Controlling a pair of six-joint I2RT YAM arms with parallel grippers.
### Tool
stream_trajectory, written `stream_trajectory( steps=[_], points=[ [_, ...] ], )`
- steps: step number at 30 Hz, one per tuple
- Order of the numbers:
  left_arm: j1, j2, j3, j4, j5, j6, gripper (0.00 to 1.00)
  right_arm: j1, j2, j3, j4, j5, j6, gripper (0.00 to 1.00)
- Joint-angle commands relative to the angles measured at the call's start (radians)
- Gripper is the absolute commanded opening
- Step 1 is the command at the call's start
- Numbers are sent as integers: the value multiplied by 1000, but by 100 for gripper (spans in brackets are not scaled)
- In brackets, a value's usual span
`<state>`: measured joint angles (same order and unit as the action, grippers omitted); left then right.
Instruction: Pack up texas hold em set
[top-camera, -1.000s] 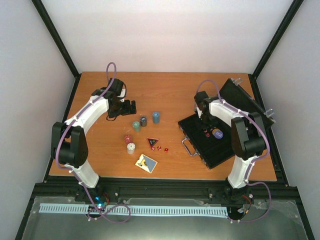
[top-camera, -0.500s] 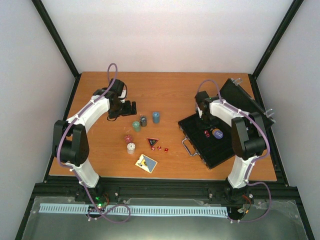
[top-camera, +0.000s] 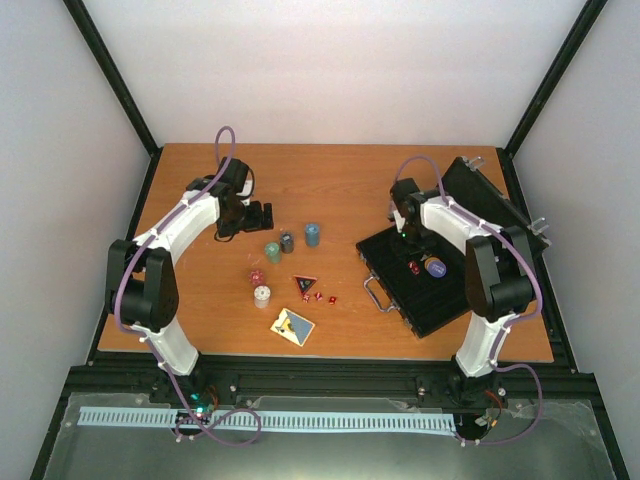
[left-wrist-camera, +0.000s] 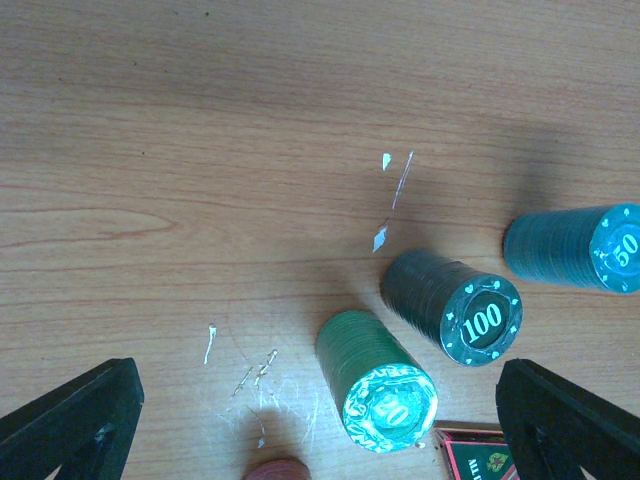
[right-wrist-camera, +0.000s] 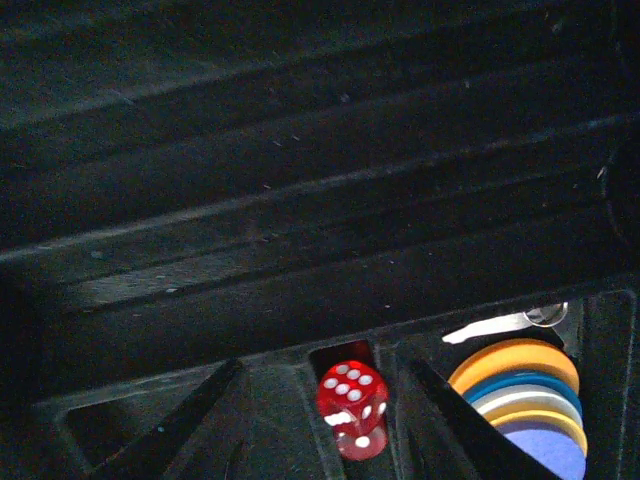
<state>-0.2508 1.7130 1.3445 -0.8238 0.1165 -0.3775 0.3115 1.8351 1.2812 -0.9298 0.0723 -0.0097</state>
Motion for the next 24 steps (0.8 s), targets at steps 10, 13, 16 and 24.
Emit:
stream_trajectory(
  steps=[10,13,16,24],
  points=[
    [-2,-19,36,-2,-3,0,100,274,-11,121,-35,-159,71,44],
    [-2,-31,31,-1,-3,3,100,349,35,138,-26,-180,72,44],
    [-2,-41,26,-3,-6,5,100,402,76,162,-22,-205,69,45],
    [-2,-60,10,-6,-13,0,100,493,106,159,-12,-270,52,47]
  ],
)
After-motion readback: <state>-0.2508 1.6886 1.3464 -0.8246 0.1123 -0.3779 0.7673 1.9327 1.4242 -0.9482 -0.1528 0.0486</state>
